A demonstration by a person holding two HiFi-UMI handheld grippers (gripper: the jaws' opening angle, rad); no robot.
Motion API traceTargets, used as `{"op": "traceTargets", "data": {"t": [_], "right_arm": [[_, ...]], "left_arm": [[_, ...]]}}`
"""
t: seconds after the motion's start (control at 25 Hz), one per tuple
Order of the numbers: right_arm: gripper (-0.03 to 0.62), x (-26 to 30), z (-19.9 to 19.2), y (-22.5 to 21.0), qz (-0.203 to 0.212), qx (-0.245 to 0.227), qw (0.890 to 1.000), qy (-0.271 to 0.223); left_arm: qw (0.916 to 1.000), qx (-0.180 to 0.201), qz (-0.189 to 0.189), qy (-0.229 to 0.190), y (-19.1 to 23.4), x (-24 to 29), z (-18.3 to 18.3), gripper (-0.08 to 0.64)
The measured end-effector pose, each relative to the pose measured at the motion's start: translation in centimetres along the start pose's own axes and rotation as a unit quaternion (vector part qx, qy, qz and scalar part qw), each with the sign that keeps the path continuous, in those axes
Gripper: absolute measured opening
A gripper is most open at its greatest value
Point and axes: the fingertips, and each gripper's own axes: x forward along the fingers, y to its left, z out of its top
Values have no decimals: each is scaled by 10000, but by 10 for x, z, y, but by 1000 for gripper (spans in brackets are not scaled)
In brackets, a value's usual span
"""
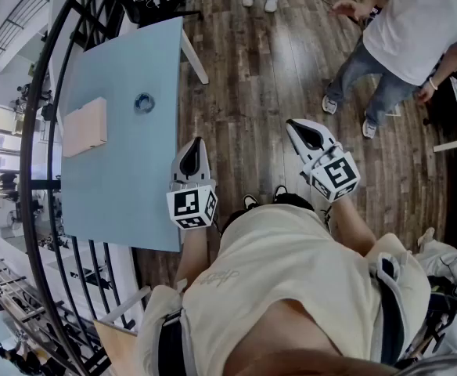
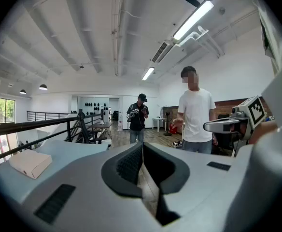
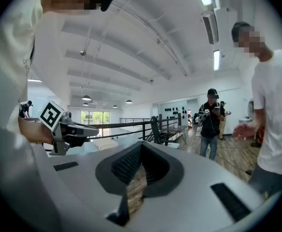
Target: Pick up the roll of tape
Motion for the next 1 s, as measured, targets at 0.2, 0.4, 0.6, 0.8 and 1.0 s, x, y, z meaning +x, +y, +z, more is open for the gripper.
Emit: {"op": "traceTargets", "data": {"t": [0.2, 0.4, 0.6, 0.8, 1.0], "right_arm": [[5, 1, 8, -17, -41, -85, 9999, -104], [5, -5, 3, -16, 16, -77, 9999, -106], [5, -5, 6, -14, -34, -316, 9994, -109], [14, -7, 9, -14, -101, -313, 9993, -156], [264, -9, 8, -16, -135, -181, 9995, -235]], "left_arm": [[9999, 106, -6, -90, -8, 13, 11, 21], [9999, 37, 42, -84, -14, 10, 6, 21], [10000, 16, 18, -74, -16, 12, 7, 21], [10000, 17, -24, -29, -15, 13, 6, 21], [9999, -7, -102, 31, -16, 18, -1, 21]]}}
